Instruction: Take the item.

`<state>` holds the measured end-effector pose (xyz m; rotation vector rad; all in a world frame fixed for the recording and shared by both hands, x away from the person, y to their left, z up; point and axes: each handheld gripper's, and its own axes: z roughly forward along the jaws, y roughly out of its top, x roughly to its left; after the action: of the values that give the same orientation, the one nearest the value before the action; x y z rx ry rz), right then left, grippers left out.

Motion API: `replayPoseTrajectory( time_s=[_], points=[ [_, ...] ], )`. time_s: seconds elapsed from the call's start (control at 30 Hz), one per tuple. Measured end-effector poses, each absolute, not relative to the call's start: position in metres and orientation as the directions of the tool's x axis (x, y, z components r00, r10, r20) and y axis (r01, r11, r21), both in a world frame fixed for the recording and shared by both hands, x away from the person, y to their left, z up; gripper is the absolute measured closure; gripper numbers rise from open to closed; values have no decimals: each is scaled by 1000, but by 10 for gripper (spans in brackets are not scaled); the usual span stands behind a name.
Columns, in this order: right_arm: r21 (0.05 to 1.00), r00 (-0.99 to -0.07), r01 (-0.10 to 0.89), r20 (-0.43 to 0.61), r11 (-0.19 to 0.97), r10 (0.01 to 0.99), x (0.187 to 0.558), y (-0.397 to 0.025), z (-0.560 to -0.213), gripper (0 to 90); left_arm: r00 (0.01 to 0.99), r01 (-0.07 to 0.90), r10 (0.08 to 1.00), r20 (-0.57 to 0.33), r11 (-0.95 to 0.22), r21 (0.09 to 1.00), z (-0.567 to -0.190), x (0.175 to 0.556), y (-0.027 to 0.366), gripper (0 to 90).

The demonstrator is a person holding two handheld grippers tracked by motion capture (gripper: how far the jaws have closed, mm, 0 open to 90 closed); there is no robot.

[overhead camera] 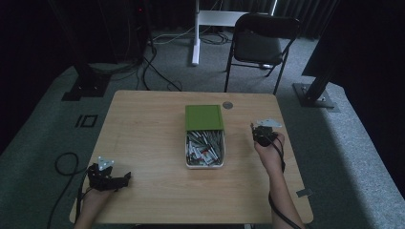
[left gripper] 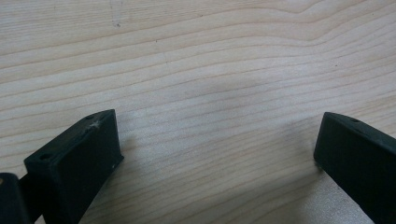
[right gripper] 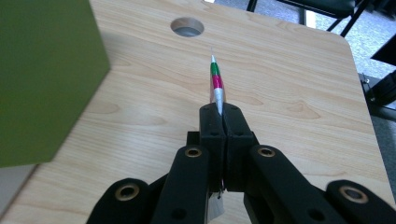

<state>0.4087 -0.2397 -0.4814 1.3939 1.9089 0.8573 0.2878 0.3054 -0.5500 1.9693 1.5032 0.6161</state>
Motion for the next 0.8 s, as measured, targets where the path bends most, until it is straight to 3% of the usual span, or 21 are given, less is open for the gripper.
replayPoseTrajectory(
  time_s=[0.27, 0.8],
  points=[
    [776, -247, 576, -133, 256, 960, 419, -238, -498, 892, 258, 698, 966, 14, -196, 689, -550, 288, 305, 13],
    [745, -297, 615, -87, 260, 951, 421, -209, -523, 884, 258, 698, 966, 13, -195, 689, -550, 288, 305, 13]
  ],
)
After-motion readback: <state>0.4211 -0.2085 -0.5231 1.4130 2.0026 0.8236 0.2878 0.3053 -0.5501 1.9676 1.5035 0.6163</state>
